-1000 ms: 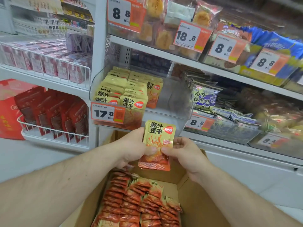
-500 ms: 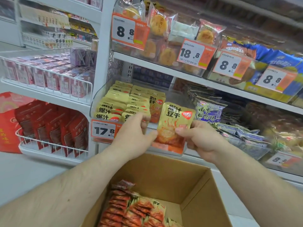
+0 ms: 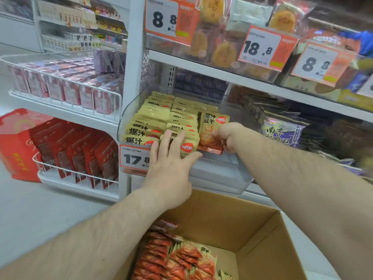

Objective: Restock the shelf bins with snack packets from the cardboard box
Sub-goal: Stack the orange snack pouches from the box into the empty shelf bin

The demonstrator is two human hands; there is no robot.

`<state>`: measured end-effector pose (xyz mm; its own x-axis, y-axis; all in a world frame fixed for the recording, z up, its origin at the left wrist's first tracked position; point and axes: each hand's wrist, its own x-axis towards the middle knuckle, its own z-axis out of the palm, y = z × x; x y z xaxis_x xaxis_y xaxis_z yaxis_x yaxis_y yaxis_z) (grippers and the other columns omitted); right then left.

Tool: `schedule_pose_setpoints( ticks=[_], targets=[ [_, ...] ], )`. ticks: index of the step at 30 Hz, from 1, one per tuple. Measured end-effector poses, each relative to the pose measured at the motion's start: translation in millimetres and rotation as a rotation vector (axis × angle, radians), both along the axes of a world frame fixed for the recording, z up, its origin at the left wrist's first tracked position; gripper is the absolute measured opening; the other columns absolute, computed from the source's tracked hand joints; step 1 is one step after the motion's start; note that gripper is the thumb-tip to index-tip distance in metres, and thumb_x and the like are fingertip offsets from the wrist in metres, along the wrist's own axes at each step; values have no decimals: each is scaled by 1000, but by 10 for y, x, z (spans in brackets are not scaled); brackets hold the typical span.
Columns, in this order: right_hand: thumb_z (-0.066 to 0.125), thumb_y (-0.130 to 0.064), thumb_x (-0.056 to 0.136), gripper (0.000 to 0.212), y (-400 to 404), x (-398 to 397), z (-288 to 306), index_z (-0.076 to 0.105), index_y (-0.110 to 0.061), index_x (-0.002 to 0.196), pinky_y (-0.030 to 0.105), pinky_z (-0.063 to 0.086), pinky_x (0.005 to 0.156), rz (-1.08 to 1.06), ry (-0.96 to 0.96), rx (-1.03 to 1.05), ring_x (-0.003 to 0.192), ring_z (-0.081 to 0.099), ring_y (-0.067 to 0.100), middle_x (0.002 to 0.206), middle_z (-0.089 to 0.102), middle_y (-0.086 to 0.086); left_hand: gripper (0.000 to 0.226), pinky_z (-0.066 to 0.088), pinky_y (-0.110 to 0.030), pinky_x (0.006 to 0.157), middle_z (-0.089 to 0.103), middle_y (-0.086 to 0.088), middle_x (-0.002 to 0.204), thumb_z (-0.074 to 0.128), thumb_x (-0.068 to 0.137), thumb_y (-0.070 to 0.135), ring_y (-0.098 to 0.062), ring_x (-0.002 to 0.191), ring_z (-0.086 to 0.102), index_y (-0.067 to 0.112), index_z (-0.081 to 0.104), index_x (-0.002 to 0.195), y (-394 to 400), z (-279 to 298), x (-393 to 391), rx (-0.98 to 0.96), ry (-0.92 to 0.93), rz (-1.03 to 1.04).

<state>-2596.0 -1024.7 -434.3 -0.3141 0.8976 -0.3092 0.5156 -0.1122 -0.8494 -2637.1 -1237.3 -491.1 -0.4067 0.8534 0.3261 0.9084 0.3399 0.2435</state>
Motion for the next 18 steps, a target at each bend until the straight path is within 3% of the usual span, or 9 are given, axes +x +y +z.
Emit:
schedule_pose_setpoints(
  ticks=[2,4,7,11,13,16,18],
  targets=[
    [62,-3,94,22,76,-81,-58,50,-10,78,18,32,28,7,-23,5,36,43,12,56,47,2,74,-19,-51,116,-22,1,160,55,86,20,-29,144,-32,46,24,148,-1,-12,-4,6,-3,-4],
    [66,-6,92,15,143,-167,-127,54,-10,86,23,34,42,-7,-41,63,47,41,13,64,49,3,73,-20,-51,115,-24,3,159,55,86,20,-28,143,-33,45,24,147,-2,-20,0,12,-2,-6],
    [71,-6,87,16,204,-237,-217,59,-8,97,20,35,41,-12,-30,112,49,48,13,70,58,6,72,-21,-51,114,-25,1,159,54,86,19,-28,142,-35,45,22,146,3,-33,6,15,-1,-3],
    [71,-8,85,11,254,-309,-327,62,-5,90,24,42,47,3,-39,171,52,54,17,68,61,9,73,-24,-51,113,-26,1,158,55,85,18,-29,142,-36,46,21,144,6,-68,-4,27,13,-6],
    [77,-11,80,17,262,-320,-348,63,-5,88,27,49,51,-17,-41,201,57,61,19,71,65,9,74,-25,-50,112,-26,1,159,55,85,18,-28,141,-36,46,22,144,9,-78,-8,34,15,-8],
    [87,-16,67,37,283,-318,-383,65,-9,95,38,61,71,-61,-33,237,77,71,26,86,71,10,75,-24,-51,112,-29,2,157,55,85,19,-29,141,-37,47,19,145,10,-77,-10,18,19,-3],
    [87,-14,65,38,298,-313,-402,65,-9,96,39,61,70,-46,-19,221,78,71,27,88,72,10,76,-25,-52,113,-30,3,157,54,86,20,-29,141,-38,47,17,147,14,-69,-6,9,15,-2]
  ],
)
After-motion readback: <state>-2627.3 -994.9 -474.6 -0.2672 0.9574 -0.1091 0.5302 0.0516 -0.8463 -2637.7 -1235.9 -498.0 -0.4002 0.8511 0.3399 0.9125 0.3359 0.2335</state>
